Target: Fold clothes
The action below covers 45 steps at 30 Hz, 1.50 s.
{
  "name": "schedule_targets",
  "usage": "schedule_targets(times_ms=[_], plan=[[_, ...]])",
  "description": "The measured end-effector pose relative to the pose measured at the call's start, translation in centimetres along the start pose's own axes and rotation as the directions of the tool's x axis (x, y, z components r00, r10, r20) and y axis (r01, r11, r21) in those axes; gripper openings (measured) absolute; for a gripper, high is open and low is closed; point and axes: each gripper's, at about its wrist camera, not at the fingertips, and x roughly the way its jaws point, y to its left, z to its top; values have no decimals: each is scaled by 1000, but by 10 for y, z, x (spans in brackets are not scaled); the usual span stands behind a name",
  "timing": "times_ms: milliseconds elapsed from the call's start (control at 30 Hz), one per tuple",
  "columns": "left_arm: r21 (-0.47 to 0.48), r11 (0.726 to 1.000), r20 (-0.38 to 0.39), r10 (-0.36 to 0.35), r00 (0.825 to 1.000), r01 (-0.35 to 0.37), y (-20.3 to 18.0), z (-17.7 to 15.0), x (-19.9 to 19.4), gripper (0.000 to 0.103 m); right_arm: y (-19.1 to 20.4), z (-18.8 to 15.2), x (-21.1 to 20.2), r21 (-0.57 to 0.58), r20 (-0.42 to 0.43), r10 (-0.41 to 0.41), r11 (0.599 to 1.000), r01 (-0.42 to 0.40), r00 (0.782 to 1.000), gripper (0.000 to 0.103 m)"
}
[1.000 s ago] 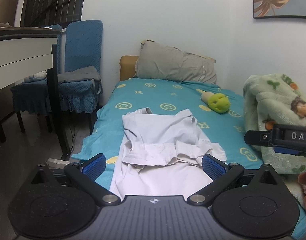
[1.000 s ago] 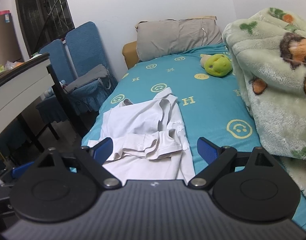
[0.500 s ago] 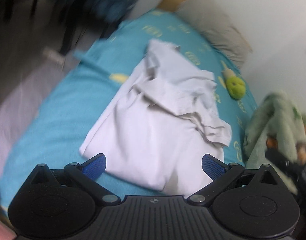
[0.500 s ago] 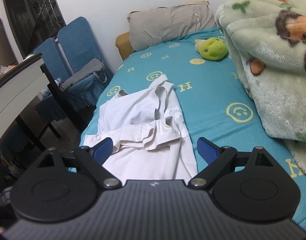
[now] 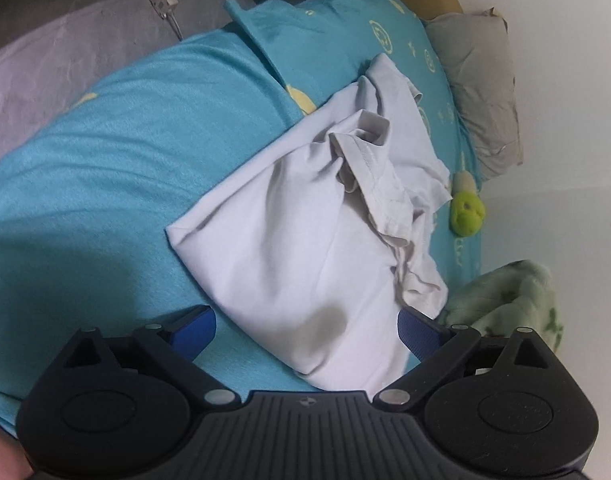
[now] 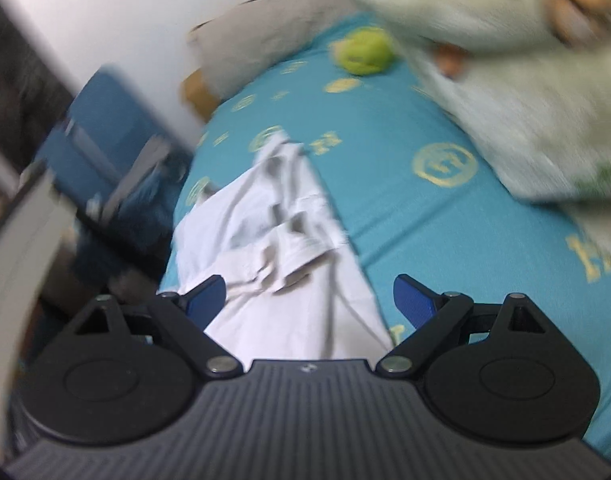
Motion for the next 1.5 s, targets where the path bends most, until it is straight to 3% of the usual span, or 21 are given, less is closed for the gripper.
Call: schedule_targets(times_ms=[167, 333, 433, 500, 700, 800, 867, 900, 1000, 1033, 1067, 1167, 1300, 1500], plan=[[-50, 999, -28, -19, 999, 18, 6, -1, 9, 91, -35, -4, 9, 257, -58, 28, 966, -12, 998, 92], [-111, 993, 2, -51, 999, 51, 12, -1, 14, 88, -68, -8, 19, 488, -109, 72, 873, -10, 991, 92], [-115, 992, 10, -41, 999, 42, 13, -2, 17, 80, -63, -22, 29, 529, -156, 128, 848, -27, 979, 92], [-94, 995, 19, -18, 1000, 19, 13, -3, 18, 67, -59, -31, 36, 556, -186, 167, 831, -36, 968, 92], [-132, 991, 47, -15, 999, 21, 19, -1, 21, 59, -50, -56, 56, 631, -258, 276, 774, -55, 926, 93], [-185, 983, 78, 1, 997, 14, 22, 2, 25, 43, -49, -49, 62, 609, -197, 237, 790, -71, 951, 91], [-199, 980, 98, 2, 995, 18, 23, 4, 28, 38, -47, -45, 65, 574, -172, 200, 816, -67, 965, 76], [-191, 982, 105, 8, 994, 12, 23, 5, 29, 33, -47, -45, 66, 559, -166, 183, 827, -60, 969, 73], [-146, 989, 130, 34, 991, -15, 19, 4, 25, 21, -44, -43, 67, 497, -162, 116, 867, -21, 980, 42], [-128, 991, 140, 43, 989, -25, 19, 3, 22, 18, -45, -42, 66, 472, -169, 89, 881, 2, 982, 25], [-111, 993, 150, 47, 988, -30, 18, 3, 19, 16, -46, -42, 65, 465, -171, 78, 885, 11, 982, 21], [-63, 998, 192, 17, 981, -5, 9, 1, 7, 10, -46, -38, 59, 458, -150, 90, 889, -11, 985, 15], [-33, 996, 228, -69, 971, 79, -6, -3, -16, 8, -33, -25, 37, 386, -109, 89, 922, -41, 990, 13], [36, 992, 261, -129, 957, 124, -38, -18, -59, 7, -4, -1, -12, 320, -39, 135, 940, -116, 990, 12]])
